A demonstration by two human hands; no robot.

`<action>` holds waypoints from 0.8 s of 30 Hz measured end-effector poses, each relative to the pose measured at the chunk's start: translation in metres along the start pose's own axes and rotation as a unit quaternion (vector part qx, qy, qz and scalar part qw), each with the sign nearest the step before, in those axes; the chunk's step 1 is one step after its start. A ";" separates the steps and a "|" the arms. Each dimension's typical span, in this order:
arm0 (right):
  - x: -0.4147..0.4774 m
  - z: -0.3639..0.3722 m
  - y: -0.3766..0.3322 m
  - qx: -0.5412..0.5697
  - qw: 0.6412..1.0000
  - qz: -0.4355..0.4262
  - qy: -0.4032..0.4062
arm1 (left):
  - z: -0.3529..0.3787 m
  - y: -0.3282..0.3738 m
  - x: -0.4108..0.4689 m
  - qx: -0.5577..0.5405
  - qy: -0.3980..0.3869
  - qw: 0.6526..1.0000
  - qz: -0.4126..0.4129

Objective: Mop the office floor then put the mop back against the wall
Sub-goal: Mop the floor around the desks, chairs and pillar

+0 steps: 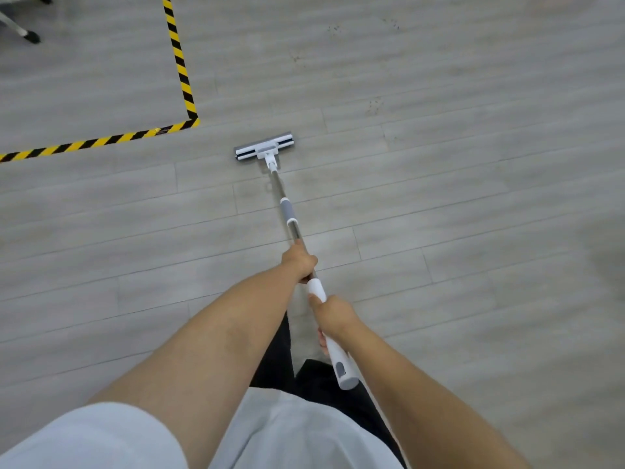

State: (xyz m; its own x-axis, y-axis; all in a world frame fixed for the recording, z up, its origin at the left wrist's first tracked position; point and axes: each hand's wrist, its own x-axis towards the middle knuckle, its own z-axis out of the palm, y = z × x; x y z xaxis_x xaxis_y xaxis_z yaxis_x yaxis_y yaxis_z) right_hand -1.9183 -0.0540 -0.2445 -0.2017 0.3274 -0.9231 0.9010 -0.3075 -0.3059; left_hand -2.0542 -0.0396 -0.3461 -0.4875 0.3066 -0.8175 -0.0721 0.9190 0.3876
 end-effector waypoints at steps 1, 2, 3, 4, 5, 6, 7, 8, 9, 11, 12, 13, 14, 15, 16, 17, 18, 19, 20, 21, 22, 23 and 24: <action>-0.004 -0.003 0.004 -0.003 1.000 -0.003 0.000 | 0.002 0.001 -0.006 0.004 0.003 1.000 0.002; -0.008 -0.005 0.005 -0.008 1.000 -0.009 0.001 | 0.002 0.003 -0.010 0.007 0.006 1.000 0.005; -0.013 -0.008 0.004 -0.011 1.000 -0.015 0.001 | 0.000 0.004 -0.013 0.006 0.007 1.000 0.007; -0.017 -0.010 0.002 -0.009 1.000 -0.018 0.000 | -0.002 0.006 -0.014 0.003 0.006 1.000 0.009; -0.019 -0.011 -0.001 -0.007 1.000 -0.020 -0.002 | -0.005 0.007 -0.014 0.002 0.005 1.000 0.009; -0.019 -0.011 -0.004 -0.006 1.000 -0.020 -0.004 | -0.008 0.009 -0.013 0.004 0.003 1.000 0.009; -0.019 -0.010 -0.007 -0.002 1.000 -0.018 -0.003 | -0.011 0.010 -0.012 0.009 0.000 1.000 0.010; -0.018 -0.008 -0.010 0.007 1.000 -0.014 0.000 | -0.013 0.010 -0.010 0.013 -0.002 1.000 0.012; -0.017 -0.005 -0.013 0.020 1.000 -0.007 0.003 | -0.017 0.009 -0.009 0.015 -0.003 1.000 0.013; -0.017 0.005 -0.019 0.038 0.999 0.005 0.003 | -0.024 0.005 -0.005 0.018 -0.005 1.000 0.009; -0.016 0.011 -0.024 0.040 0.999 0.009 0.001 | -0.029 0.003 -0.002 0.022 -0.006 1.000 0.010; -0.016 0.018 -0.030 0.043 0.999 0.015 0.000 | -0.035 0.001 0.001 0.029 -0.007 1.000 0.011; -0.014 0.025 -0.036 0.050 0.999 0.020 -0.001 | -0.042 -0.001 0.005 0.038 -0.005 0.999 0.012; -0.012 0.031 -0.043 0.059 0.998 0.025 -0.006 | -0.049 -0.002 0.010 0.050 0.002 0.999 0.013; -0.008 0.038 -0.052 0.069 0.997 0.030 -0.012 | -0.057 -0.002 0.017 0.062 0.010 0.998 0.016; -0.005 0.043 -0.062 0.077 0.996 0.035 -0.016 | -0.067 -0.001 0.024 0.069 0.015 0.997 0.019; -0.001 0.047 -0.075 0.080 0.996 0.039 -0.018 | -0.077 0.001 0.031 0.069 0.016 0.997 0.021; 0.005 0.050 -0.088 0.083 0.996 0.041 -0.019 | -0.088 0.005 0.040 0.067 0.015 0.997 0.023; 0.011 0.052 -0.101 0.085 0.995 0.042 -0.018 | -0.098 0.010 0.049 0.068 0.013 0.997 0.026; 0.017 0.054 -0.115 0.085 0.995 0.041 -0.015 | -0.109 0.015 0.057 0.071 0.012 0.997 0.030; 0.024 0.055 -0.129 0.087 0.995 0.041 -0.012 | -0.120 0.020 0.066 0.073 0.012 0.997 0.034; 0.029 0.057 -0.142 0.091 0.995 0.042 -0.012 | -0.130 0.026 0.075 0.074 0.013 0.996 0.037; 0.034 0.058 -0.155 0.095 0.994 0.044 -0.014 | -0.139 0.031 0.084 0.074 0.013 0.996 0.039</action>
State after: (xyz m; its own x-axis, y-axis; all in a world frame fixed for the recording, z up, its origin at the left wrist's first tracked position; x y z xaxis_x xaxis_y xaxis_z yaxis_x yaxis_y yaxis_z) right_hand -2.0870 -0.0468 -0.2419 -0.1380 0.2682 -0.9534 0.8275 -0.4977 -0.2598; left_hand -2.2182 -0.0201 -0.3441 -0.5092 0.3733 -0.7755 0.0948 0.9199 0.3806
